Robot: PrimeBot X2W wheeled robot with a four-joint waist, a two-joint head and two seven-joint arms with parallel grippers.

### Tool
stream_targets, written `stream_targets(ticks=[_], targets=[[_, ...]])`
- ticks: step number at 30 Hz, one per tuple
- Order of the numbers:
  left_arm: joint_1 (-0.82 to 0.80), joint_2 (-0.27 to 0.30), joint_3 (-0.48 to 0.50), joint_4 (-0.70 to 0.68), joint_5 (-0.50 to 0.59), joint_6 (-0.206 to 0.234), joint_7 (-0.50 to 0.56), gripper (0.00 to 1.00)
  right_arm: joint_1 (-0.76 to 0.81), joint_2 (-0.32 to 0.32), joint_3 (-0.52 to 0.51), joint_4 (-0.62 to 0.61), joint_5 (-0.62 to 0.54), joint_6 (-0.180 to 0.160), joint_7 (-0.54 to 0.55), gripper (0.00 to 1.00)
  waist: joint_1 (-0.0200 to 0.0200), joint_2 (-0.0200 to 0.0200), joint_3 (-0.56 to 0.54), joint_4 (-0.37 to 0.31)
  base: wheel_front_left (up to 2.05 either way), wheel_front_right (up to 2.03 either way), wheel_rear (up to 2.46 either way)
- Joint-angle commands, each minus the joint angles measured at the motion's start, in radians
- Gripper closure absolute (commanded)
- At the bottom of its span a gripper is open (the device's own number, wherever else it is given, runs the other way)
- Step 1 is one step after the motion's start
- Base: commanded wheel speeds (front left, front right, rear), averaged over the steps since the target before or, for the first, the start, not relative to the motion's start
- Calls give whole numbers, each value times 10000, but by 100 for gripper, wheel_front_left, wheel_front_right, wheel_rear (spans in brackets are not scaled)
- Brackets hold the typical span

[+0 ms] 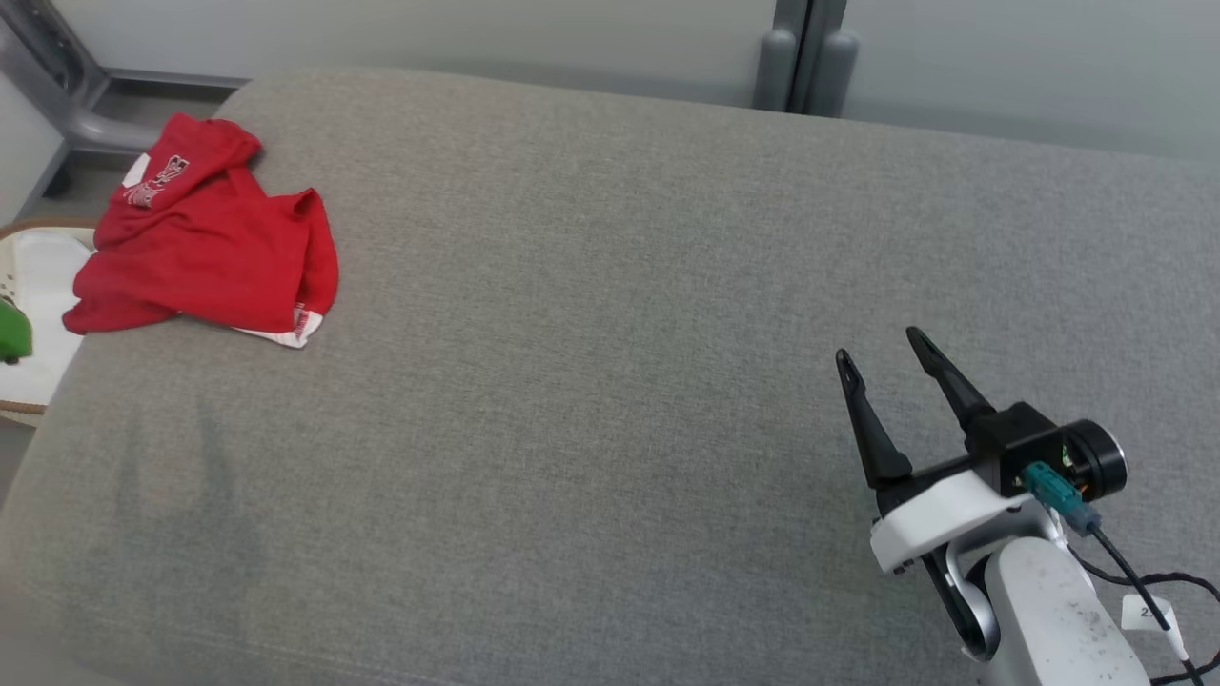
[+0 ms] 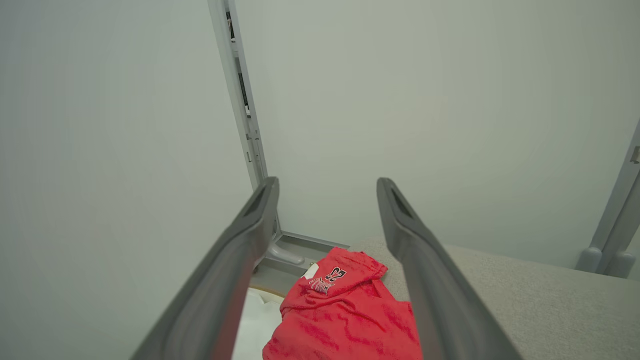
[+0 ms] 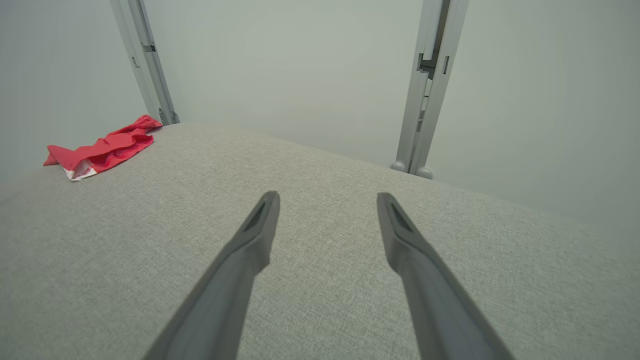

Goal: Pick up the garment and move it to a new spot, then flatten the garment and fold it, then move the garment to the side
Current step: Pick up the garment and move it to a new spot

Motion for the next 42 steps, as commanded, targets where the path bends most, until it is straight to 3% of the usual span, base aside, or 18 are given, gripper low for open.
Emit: stream_targets(ticks=[1, 11, 16, 30, 31, 33, 34, 42], targets=[[-403, 27, 31, 347, -338, -28, 55, 0, -267, -41, 4, -102, -141, -16, 47, 0, 0, 0, 1033, -889, 0, 0, 0], [-1870, -294, -975, 2938, -968, -29, 534, 0, -938, -38, -319, -996, -1208, -16, 633, 0, 0, 0, 2737, -1417, 0, 0, 0], [-2059, -469, -1819, 3686, -1573, -28, 1352, 0, -977, -38, -447, -1372, -1321, -16, 736, 0, 0, 0, 3221, -1472, 0, 0, 0], [-2121, 163, -3079, 5222, -2437, -17, 2405, 0, -1236, -40, -659, -1843, -1541, -16, 876, 0, 0, 0, 3763, -1564, 0, 0, 0], [-2143, 215, -3076, 5334, -2427, -4, 2342, 23, -1243, -38, -656, -1839, -1535, -16, 869, 0, 0, 0, 3764, -1567, 0, 0, 0], [-2240, 279, -3023, 5581, -2452, 57, 2122, 95, -1266, -38, -652, -1799, -1476, -16, 810, 0, 0, 0, 3733, -1573, 0, 0, 0], [-2288, 308, -3022, 5652, -2442, 53, 1983, 100, -1258, -40, -648, -1750, -1450, -16, 775, 0, 0, 0, 3690, -1575, 0, 0, 0], [-2629, 635, -3334, 5772, -2040, 9, 890, 100, -1143, -40, -599, -1288, -1074, -16, 478, 0, 0, 0, 2929, -1626, 0, 0, 0]])
